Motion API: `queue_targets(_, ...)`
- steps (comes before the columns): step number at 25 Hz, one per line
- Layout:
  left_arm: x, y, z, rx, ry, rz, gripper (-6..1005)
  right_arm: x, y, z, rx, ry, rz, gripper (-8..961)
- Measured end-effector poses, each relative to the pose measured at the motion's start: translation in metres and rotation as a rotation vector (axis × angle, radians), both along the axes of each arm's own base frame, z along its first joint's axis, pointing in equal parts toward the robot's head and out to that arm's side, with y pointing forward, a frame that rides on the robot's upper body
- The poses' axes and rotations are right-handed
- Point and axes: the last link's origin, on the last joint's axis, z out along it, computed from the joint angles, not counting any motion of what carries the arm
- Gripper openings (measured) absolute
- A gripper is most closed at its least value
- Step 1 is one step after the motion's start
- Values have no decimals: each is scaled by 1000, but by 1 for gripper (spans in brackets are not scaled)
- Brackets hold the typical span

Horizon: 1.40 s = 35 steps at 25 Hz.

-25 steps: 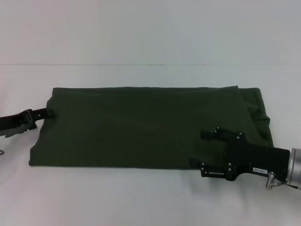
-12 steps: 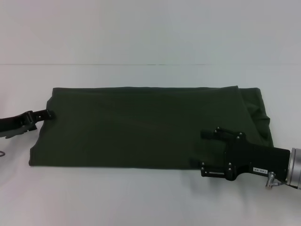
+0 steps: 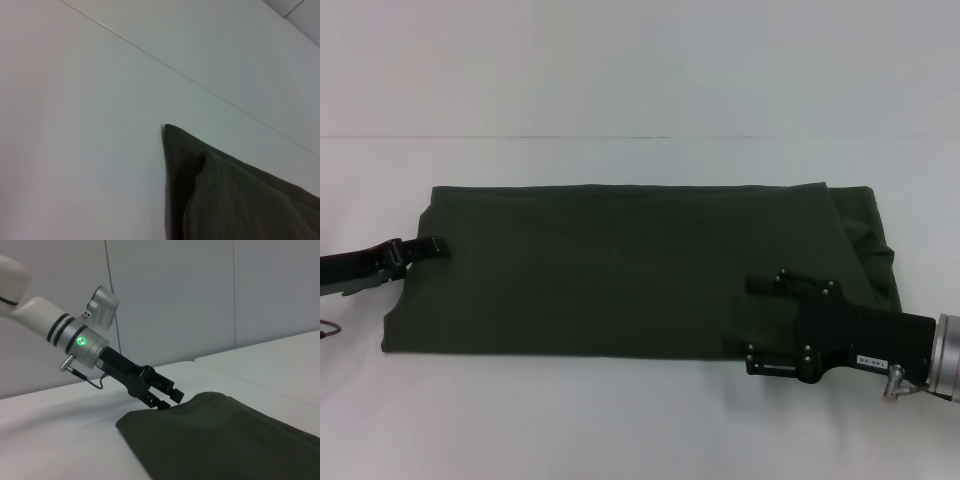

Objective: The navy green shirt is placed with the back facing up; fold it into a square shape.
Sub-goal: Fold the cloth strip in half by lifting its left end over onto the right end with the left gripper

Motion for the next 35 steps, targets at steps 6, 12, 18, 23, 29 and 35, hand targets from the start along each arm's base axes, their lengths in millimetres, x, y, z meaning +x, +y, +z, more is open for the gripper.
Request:
queue_targets(6,0,0,-2,0,-1,1,837,0,-1,-1,-6,3,-3,902)
queue_targets(12,-2,1,0,16,13,8,837,-1,-1,-2,-10,1,2,902)
queue_targets(18,-6,1,3,33,25,20,836,-1,-1,-2,-10,1,1,902)
queue_targets(23,-6,0,0,27,26,17,837,-1,-1,-3,-11,1,2,902)
queue_targets(29,-5,-1,-3,24,25,16,837,-1,-2,-3,-14,0,2,902)
queue_targets(35,-1,-1,-10,8,17,6,837,-1,-2,-3,-15,1,1,902)
